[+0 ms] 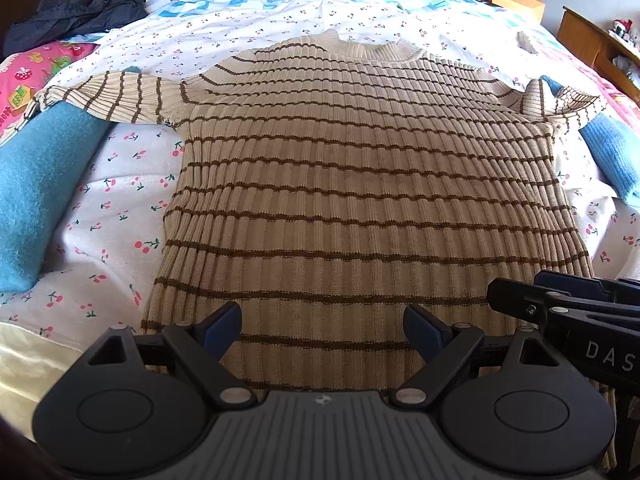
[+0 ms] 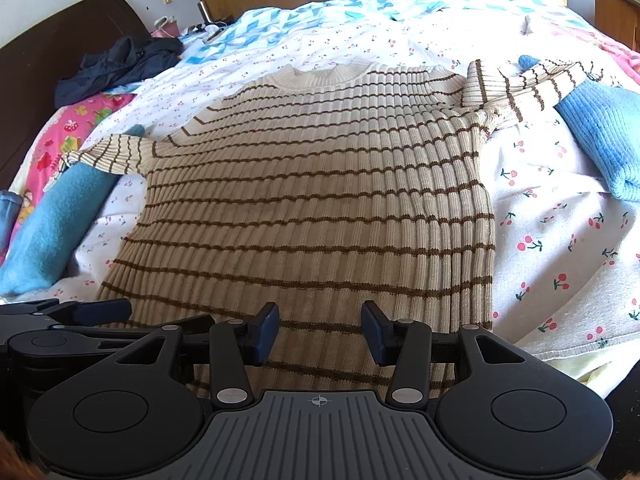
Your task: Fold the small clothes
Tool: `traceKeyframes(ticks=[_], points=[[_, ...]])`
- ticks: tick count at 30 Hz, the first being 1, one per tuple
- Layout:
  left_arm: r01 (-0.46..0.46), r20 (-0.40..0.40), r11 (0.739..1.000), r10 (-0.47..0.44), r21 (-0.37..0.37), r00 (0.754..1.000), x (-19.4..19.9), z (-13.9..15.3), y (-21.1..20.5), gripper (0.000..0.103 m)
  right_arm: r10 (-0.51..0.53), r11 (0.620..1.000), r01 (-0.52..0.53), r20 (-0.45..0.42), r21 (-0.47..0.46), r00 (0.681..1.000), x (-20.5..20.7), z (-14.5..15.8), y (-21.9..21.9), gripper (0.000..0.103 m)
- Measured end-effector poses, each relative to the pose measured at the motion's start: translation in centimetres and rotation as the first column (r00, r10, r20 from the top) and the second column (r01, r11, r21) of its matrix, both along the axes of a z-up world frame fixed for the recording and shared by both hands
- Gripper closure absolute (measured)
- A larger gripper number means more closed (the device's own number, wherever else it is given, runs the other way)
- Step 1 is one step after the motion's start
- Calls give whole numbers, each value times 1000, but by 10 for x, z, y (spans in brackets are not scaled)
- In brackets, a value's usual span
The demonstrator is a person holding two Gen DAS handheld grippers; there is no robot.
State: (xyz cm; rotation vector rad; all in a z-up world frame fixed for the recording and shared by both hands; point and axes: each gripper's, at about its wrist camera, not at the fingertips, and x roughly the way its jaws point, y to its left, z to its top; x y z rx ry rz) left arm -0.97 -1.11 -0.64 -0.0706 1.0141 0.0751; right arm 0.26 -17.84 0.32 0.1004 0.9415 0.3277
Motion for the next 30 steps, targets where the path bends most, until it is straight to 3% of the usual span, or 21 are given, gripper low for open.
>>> traceKeyframes(ticks=[13, 18, 25, 30], points=[[2, 10, 1000, -2, 12, 1000, -1, 2, -1, 11, 4, 1000, -4, 9, -6, 1000, 0, 2, 1, 58], [39, 49, 999, -40, 30, 998, 5, 12, -6, 11, -7, 1000, 6, 34, 13, 999, 5, 11, -4, 58], [127, 119, 991, -132, 44, 984, 43, 37, -30, 11, -124, 991, 119, 85, 58, 989, 35, 33, -46, 58], [176, 153, 984, -176, 12, 973, 82, 50, -53, 11, -254, 966, 245, 140, 79, 957, 76, 53, -101, 58]])
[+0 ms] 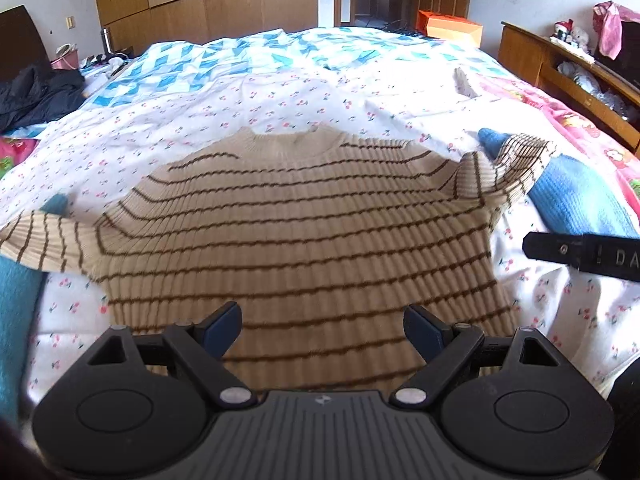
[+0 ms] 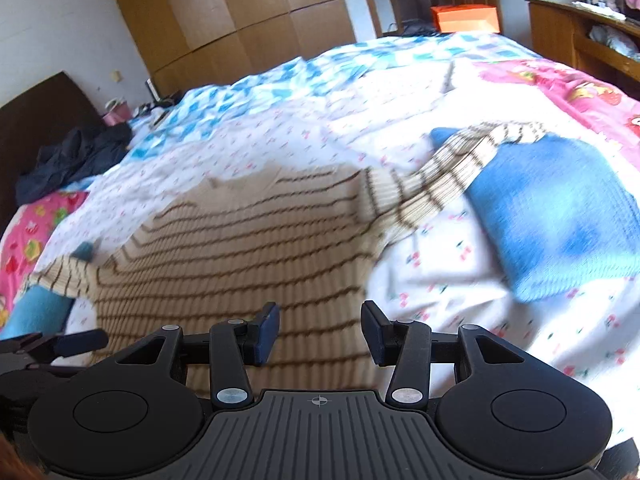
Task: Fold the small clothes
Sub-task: 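Grasp the sweater sleeve cuff beside the blue pillow with the right tool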
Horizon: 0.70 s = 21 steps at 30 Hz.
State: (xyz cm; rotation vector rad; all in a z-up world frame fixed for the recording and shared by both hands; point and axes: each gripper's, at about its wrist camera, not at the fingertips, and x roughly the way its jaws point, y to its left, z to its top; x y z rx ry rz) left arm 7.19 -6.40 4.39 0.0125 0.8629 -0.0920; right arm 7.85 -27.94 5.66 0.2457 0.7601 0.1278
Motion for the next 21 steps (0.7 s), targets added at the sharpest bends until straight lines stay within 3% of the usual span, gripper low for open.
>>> traceKeyframes(ticks=[6, 13, 17, 21], points=[[70, 54, 997, -70, -11, 996, 45, 10, -41, 11, -198, 972, 192, 37, 133, 980, 64, 15, -86, 58], [95, 63, 994, -92, -52, 994, 85, 7, -74, 11, -368, 897, 362, -25, 254, 930, 137, -12, -160, 62], [93, 56, 992, -89, -80, 994, 95, 5, -81, 11, -435, 845, 439, -84, 305, 897, 164, -28, -182, 63], [93, 47, 991, -89, -95, 995, 100, 0, -83, 11, -456, 830, 474, -132, 295, 880, 173, -43, -188, 65]])
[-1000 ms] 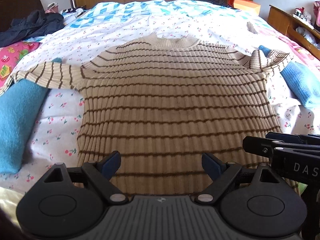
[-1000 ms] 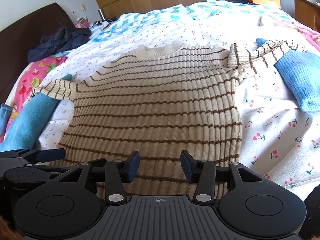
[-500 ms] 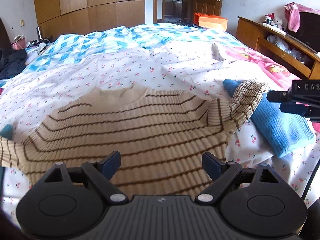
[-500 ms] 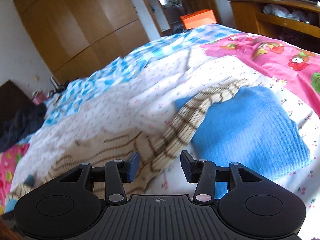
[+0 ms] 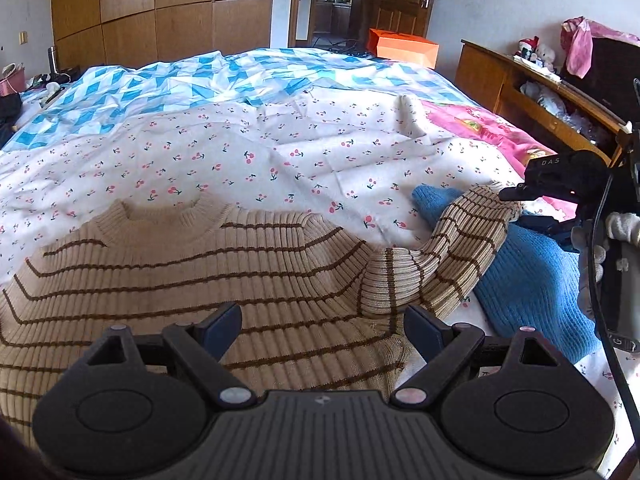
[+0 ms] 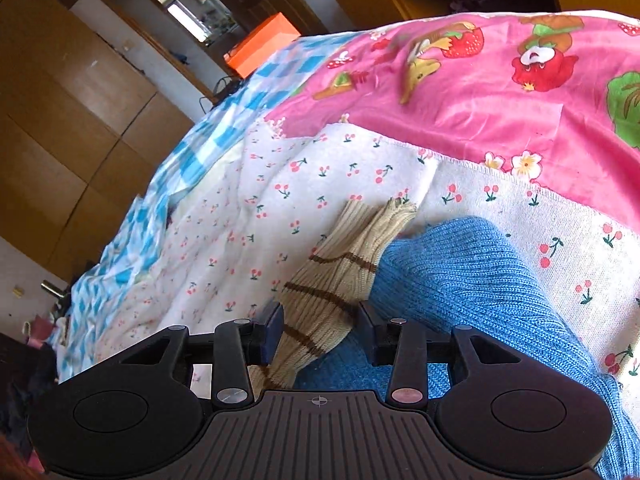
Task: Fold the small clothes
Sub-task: 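Grasp the sweater sleeve cuff beside the blue pillow with the right tool, then fold the held sleeve across the sweater body with the right tool, release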
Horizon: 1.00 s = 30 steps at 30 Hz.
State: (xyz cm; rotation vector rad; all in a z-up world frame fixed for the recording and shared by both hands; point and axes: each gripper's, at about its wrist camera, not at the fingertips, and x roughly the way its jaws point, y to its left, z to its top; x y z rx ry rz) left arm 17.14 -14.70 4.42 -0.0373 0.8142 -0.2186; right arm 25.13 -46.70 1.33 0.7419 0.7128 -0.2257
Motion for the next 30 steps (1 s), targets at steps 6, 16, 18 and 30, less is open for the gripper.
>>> traceKeyframes(ticks=[6, 16, 18, 30], points=[[-4, -18, 1000, 4, -1, 1000, -4, -7, 5, 11, -5, 1000, 5, 2, -20, 1000, 12, -5, 4, 68], [-112, -19, 994, 112, -3, 994, -34, -14, 77, 11, 299, 953, -278, 232, -119, 926, -15, 81, 106, 94], [-159, -9, 987, 159, 5, 987, -42, -14, 100, 11, 395, 918, -365, 296, -154, 870, -23, 106, 149, 94], [-434, 50, 899, 431, 61, 901, -107, -36, 223, 11, 865, 468, -826, -26, -314, 500, -57, 12, 423, 94]])
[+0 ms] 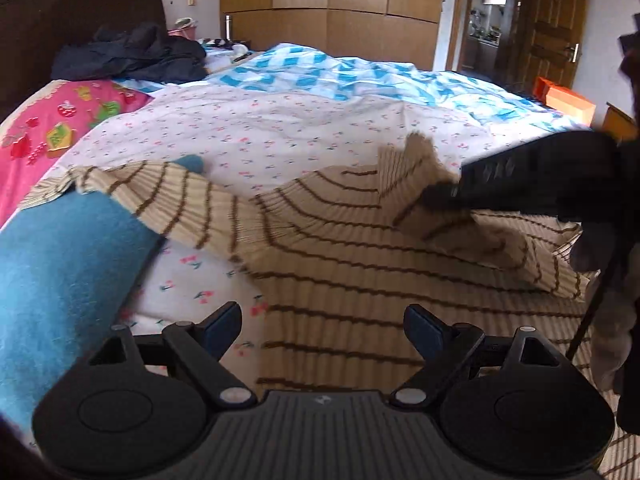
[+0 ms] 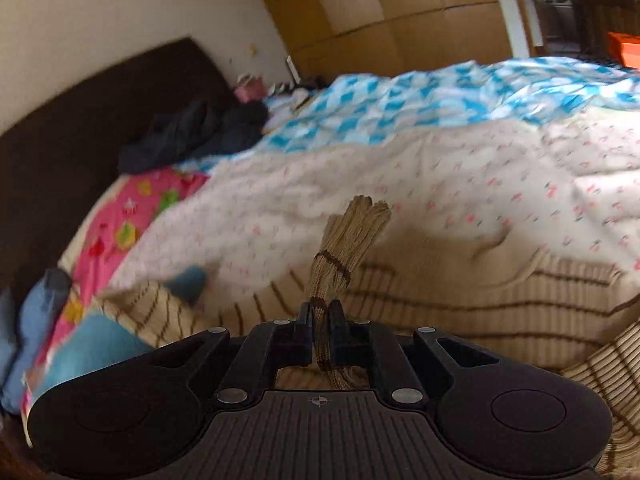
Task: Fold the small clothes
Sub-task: 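Fold the held sleeve across the sweater body with the right tool, release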
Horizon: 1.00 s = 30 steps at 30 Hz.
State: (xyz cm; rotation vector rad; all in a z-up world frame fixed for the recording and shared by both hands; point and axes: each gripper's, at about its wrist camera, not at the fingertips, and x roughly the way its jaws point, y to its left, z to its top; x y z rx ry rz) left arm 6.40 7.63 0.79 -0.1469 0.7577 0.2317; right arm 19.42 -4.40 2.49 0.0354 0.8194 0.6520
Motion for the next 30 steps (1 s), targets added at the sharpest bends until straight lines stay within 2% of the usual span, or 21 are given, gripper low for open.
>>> traceKeyframes(ticks=[2, 5, 7, 10, 12, 15, 19, 22, 26, 29, 30], points=[[-23, -6, 1000, 23, -10, 1000, -8, -8, 10, 11, 60, 995, -61, -23, -79, 998, -12, -19, 19, 90], [-44, -20, 997, 43, -63, 999, -13, -19, 22, 11, 151, 977, -144, 36, -159, 988, -37, -25, 28, 84], [-44, -11, 995, 43, -91, 999, -14, -21, 27, 11, 202, 968, -193, 43, -161, 978, -45, -21, 25, 79], [-48, 23, 995, 50, -88, 998, -15, -17, 31, 10, 272, 951, -263, 36, -164, 962, -52, -14, 26, 73], [-51, 25, 995, 53, -85, 998, -17, -19, 33, 10, 275, 951, -267, 36, -154, 961, -53, -7, 20, 73], [-56, 27, 992, 60, -113, 998, -19, -20, 37, 10, 228, 967, -218, 67, -129, 971, -46, 5, 7, 73], [-59, 36, 992, 64, -116, 997, -19, -20, 38, 10, 181, 964, -155, 106, -215, 978, -21, 2, -4, 73], [-45, 28, 994, 48, -104, 998, -17, -22, 34, 10, 190, 956, -171, 61, -239, 980, 1, -11, -6, 73], [-35, 14, 995, 36, -95, 999, -14, -25, 31, 10, 245, 952, -246, -30, -179, 969, 18, -23, 1, 72], [-37, 7, 994, 38, -102, 999, -12, -27, 31, 10, 279, 932, -279, -35, -233, 960, 18, -31, 10, 69], [-36, 4, 994, 37, -105, 999, -11, -28, 31, 10, 281, 927, -283, -43, -245, 959, 18, -32, 11, 73]])
